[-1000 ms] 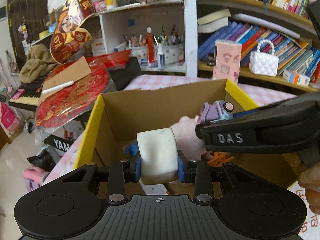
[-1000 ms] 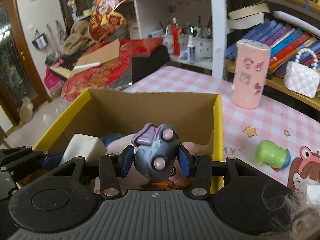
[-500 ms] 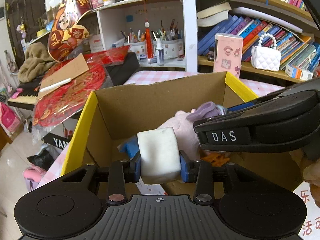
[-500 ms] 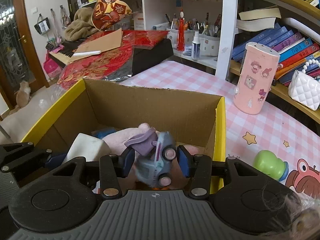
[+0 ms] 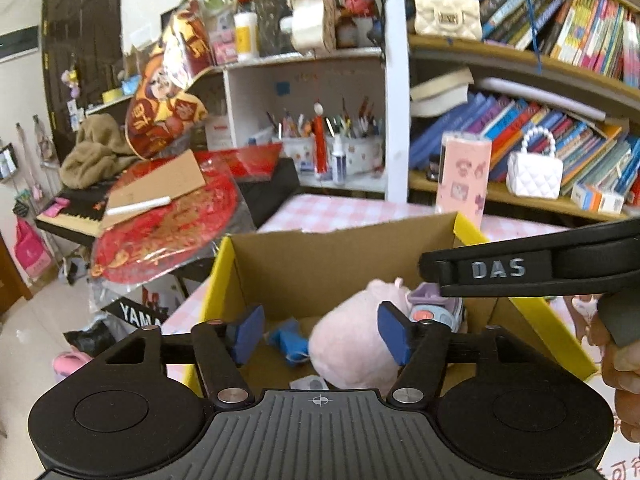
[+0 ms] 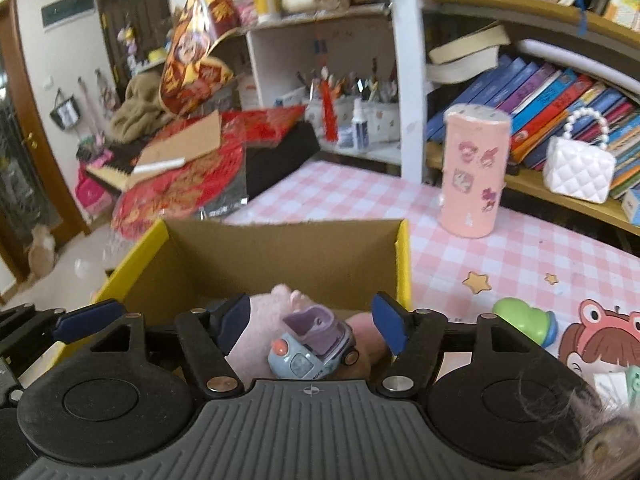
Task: Organize objects
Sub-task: 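Open the left tool releasing the eraser while the right tool drops the car into the box, then withdraw both tools from the box toward the white charger and clips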
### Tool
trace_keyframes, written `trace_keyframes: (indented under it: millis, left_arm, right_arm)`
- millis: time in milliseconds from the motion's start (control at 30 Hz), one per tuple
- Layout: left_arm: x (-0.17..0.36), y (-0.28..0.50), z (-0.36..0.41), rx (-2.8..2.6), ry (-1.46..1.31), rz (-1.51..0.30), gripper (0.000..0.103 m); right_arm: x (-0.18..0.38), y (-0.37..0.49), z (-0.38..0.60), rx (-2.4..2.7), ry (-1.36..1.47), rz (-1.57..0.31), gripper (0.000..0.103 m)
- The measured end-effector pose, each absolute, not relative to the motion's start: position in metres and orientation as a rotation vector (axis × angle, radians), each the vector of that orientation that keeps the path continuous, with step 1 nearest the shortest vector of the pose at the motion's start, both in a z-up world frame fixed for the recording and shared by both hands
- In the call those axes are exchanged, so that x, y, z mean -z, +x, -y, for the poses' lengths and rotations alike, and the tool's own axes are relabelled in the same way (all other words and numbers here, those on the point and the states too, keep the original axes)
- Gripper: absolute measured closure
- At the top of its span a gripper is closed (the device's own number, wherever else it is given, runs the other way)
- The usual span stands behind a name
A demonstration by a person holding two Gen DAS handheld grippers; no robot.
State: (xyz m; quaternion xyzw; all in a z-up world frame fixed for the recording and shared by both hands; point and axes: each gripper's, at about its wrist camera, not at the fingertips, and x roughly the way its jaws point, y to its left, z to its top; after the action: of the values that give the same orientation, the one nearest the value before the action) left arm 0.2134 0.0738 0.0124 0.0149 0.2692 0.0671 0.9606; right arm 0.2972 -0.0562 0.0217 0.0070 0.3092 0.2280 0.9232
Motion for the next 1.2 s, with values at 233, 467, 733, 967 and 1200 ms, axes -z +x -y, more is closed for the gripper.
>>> trace_keyframes:
  millis: [233,467,733,967,1200]
  left_arm:
    - [-0.021,0.188,-0.081,-0.140,0.005,-0.524,0.037]
    - [-0.019,0.159,-0.085,-0.133,-0.003,-0.528,0.037]
    - [-0.012,0.116,-0.091,-0.140,-0.012,-0.559,0.028]
    - [-0.001,0.079,-0.092,-0.129,-0.001,-0.605,0.027]
    - [0.007,0.055,-0.092,-0.116,0.008,-0.639,0.027]
  right_arm:
    - [-0.033,0.266,0.067,-0.425,0.026,-0.589,0.036]
    - [-0.033,0.230,0.072,-0.377,0.020,-0.579,0.036]
    - [-0.022,0.172,0.073,-0.309,-0.010,-0.586,0.033]
    - [-0.002,0.124,0.070,-0.266,-0.031,-0.642,0.032]
    - [0.011,0.089,0.069,-0.237,-0.043,-0.678,0.032]
